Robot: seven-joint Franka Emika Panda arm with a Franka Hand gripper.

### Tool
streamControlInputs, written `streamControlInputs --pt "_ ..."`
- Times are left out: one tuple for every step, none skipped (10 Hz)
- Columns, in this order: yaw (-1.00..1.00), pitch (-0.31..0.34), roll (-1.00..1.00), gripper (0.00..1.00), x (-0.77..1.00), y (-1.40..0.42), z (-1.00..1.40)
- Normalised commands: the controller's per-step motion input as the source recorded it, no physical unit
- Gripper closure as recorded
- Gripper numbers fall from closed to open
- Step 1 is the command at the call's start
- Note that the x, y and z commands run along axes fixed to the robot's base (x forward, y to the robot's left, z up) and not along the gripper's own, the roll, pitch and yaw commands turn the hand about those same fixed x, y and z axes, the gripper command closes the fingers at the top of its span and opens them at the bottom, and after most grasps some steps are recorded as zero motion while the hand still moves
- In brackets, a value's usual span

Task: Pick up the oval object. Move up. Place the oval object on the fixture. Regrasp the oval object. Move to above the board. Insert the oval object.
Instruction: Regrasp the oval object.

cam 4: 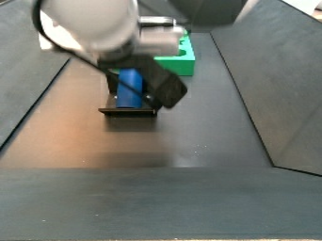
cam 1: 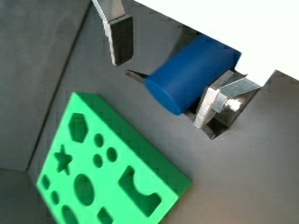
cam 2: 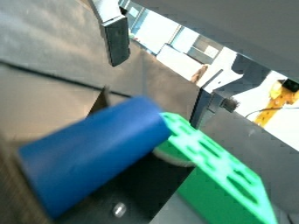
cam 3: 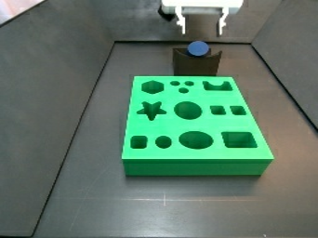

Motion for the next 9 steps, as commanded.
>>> streamControlInputs --pt "0.03 0.090 0.04 0.00 -0.04 0.00 0.68" --pt "0.01 0.104 0.04 0.00 -0.03 0.01 0.50" --pt "-0.01 0.108 0.05 0.00 -0.02 0.00 0.25" --pt "0.03 0.065 1.00 0.00 -0.11 -0.82 0.95" --pt "0.03 0.060 1.00 0.00 -0.10 -0.79 0.80" --pt "0.03 0.053 1.00 0.00 -0.11 -0.71 0.72" --pt "0.02 0.041 1.00 0.00 -0.12 -0.52 0.48" --pt "0.02 0.037 1.00 0.00 -0.11 -0.37 0.28" --pt "0.02 0.033 1.00 0.00 -0.06 -0.16 0.04"
